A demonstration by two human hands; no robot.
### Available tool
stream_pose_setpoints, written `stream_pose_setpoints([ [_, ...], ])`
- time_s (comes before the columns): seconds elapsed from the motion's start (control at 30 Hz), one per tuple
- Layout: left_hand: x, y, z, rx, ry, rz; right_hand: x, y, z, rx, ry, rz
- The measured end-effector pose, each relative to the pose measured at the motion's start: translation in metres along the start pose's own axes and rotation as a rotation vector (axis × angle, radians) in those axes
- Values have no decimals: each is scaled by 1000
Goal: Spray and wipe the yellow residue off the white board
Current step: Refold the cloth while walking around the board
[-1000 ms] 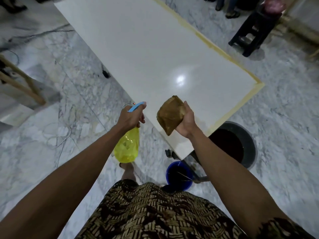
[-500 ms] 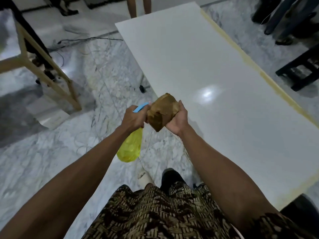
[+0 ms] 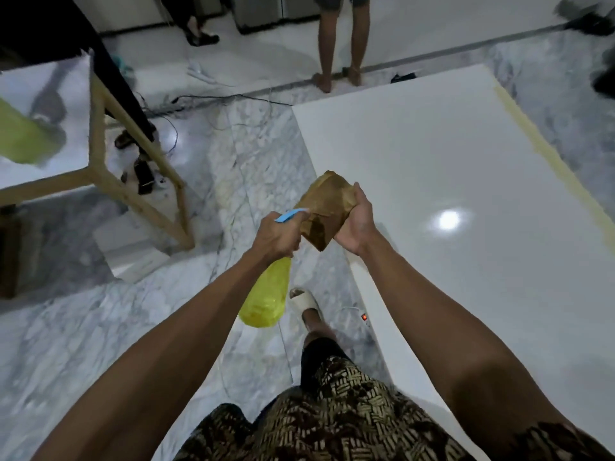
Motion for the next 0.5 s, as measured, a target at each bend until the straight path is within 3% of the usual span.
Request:
stream_pose_setpoints([
  [0.13, 39, -96, -17, 30, 27, -32, -59, -100, 23, 16, 74, 51],
  [0.3, 76, -193, -36, 72, 88, -47, -147, -205, 43, 238, 434, 14],
  [0.4, 83, -245, -51, 101, 110, -58, -217, -260, 72, 433, 810, -191],
  [0.5, 76, -282, -60, 113, 162, -65, -271, -303, 116, 418, 1078, -571],
])
Point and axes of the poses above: each hand's wrist, its own y-axis away from the middle knuckle, its own z-axis out of the palm, x = y × z, the point moved 10 cm from there along -y, towards the middle knuckle, and after that the axes turned 6 degrees about z, right-handed, at the moved point
